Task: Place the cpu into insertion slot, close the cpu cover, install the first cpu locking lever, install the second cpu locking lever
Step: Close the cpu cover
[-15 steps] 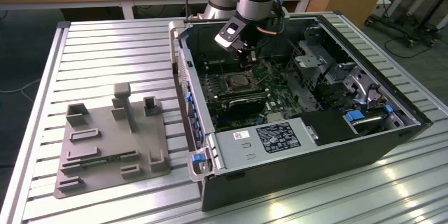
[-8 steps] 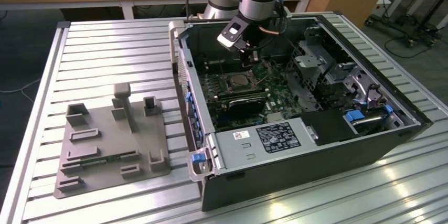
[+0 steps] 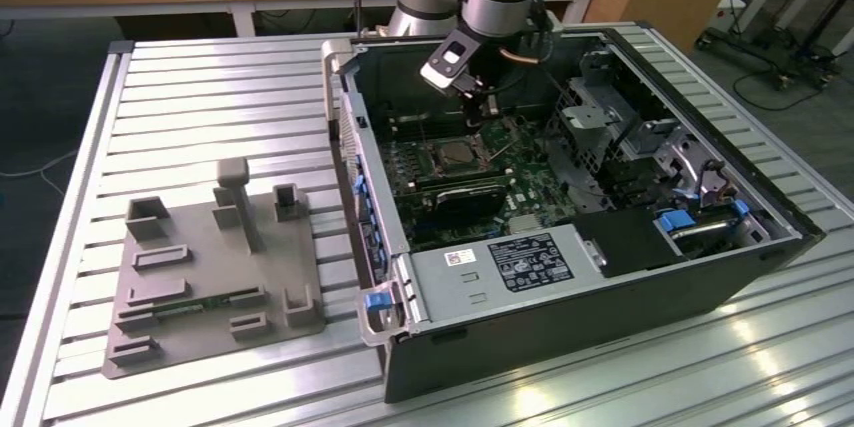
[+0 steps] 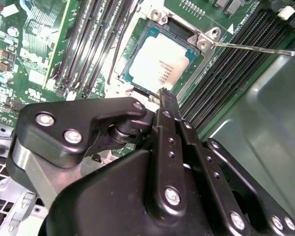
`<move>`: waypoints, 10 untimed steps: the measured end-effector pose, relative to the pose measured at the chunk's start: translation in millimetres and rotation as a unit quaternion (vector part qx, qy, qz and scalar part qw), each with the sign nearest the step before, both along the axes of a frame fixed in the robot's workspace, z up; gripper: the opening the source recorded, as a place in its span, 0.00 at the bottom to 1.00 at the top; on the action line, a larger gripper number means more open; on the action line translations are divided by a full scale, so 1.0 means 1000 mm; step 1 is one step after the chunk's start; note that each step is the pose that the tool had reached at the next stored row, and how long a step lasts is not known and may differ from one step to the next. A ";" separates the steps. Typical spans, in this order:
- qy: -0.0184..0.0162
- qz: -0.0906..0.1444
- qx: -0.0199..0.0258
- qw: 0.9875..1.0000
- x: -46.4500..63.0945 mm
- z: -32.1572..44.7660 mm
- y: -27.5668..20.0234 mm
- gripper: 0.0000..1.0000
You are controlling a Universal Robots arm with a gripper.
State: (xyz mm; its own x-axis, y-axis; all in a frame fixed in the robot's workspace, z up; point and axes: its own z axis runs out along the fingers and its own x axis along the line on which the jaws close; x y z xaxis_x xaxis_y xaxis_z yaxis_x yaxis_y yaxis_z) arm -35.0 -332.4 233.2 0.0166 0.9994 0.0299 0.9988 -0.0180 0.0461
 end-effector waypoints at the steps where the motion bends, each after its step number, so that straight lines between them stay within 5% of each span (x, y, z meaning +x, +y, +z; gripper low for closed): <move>1: 0.000 0.000 0.000 1.000 0.000 0.0022 0.0000 0.11; 10: 0.000 0.000 0.000 1.000 0.000 0.0093 0.0000 0.11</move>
